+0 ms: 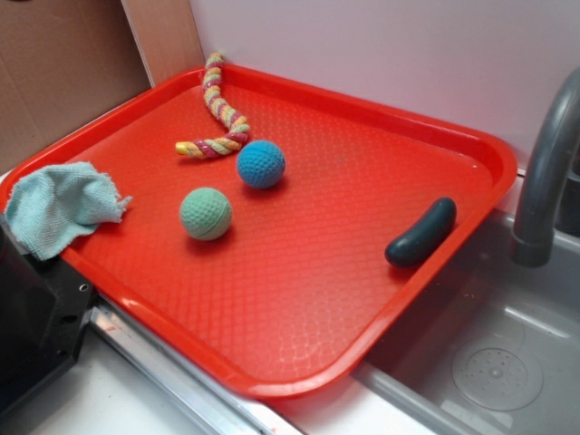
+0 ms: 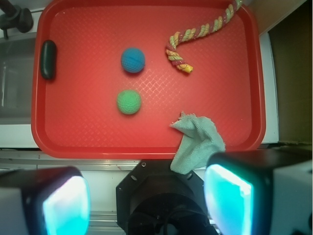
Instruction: Grab the blue ball.
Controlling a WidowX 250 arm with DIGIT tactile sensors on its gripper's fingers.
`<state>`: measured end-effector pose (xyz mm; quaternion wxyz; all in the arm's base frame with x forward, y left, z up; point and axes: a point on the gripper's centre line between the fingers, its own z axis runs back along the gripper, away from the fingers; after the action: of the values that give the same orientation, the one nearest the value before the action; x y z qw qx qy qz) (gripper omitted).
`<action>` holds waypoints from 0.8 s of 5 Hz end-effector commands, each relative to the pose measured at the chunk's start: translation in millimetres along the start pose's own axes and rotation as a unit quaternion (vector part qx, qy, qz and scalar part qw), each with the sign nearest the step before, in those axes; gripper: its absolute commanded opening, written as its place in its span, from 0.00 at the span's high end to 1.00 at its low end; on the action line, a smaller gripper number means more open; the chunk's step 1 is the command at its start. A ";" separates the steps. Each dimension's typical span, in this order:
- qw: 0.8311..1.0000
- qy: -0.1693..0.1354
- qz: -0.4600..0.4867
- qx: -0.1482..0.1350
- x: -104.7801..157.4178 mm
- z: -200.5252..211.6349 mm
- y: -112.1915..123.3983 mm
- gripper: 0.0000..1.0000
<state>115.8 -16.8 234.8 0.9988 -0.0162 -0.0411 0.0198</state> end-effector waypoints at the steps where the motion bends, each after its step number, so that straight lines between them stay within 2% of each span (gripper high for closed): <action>1: 1.000 0.000 0.000 0.000 0.0 0.0 0.0 0.00; 2: 1.000 -0.007 0.028 0.005 12.3 -10.9 0.8 0.00; 4: 0.994 -0.052 0.096 -0.003 40.8 -53.7 -3.6 0.00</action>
<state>158.2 -19.2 178.8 0.9900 -0.0226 -0.0805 0.1140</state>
